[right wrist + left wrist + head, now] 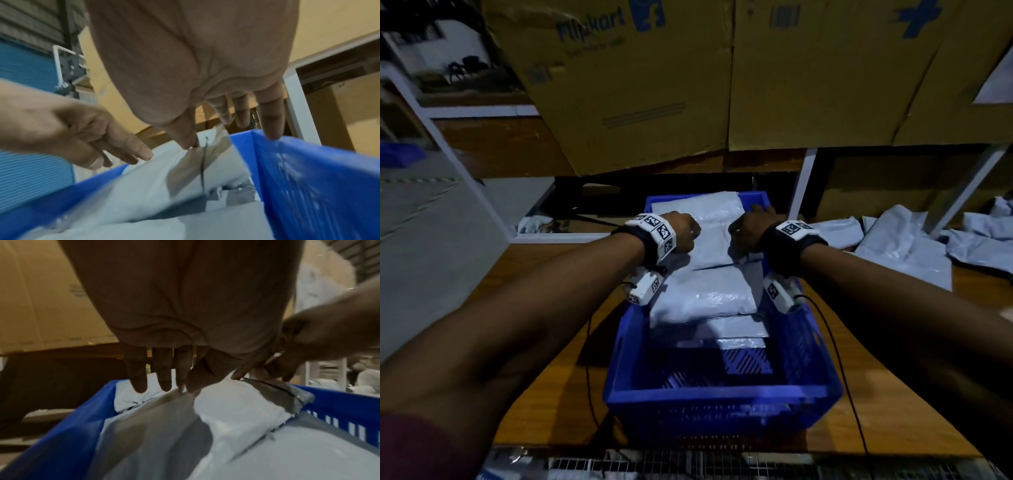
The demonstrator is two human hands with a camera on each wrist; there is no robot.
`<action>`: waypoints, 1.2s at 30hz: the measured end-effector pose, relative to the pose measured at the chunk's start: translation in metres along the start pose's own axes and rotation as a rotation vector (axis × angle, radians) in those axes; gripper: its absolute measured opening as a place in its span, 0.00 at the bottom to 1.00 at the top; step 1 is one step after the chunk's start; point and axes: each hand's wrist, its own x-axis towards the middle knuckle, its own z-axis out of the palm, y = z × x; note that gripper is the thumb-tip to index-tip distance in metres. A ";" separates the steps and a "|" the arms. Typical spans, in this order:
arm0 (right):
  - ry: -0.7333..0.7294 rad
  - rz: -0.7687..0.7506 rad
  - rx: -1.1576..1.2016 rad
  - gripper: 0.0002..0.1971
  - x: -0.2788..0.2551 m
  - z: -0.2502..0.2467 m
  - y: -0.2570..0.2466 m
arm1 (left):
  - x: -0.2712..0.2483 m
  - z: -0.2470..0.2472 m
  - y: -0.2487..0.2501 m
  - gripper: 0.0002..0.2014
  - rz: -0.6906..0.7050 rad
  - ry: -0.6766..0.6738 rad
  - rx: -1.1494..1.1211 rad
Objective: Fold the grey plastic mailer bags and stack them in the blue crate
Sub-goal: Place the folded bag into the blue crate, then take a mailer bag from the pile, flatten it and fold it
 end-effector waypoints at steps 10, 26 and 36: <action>0.013 0.032 -0.021 0.21 0.033 0.025 0.009 | 0.021 0.009 0.004 0.21 0.005 0.036 -0.034; 0.264 0.041 0.476 0.22 -0.054 -0.009 0.051 | -0.059 -0.047 0.019 0.20 0.130 0.243 -0.191; 0.408 0.076 0.910 0.17 -0.191 0.020 0.189 | -0.165 -0.051 0.189 0.10 0.321 0.452 -0.804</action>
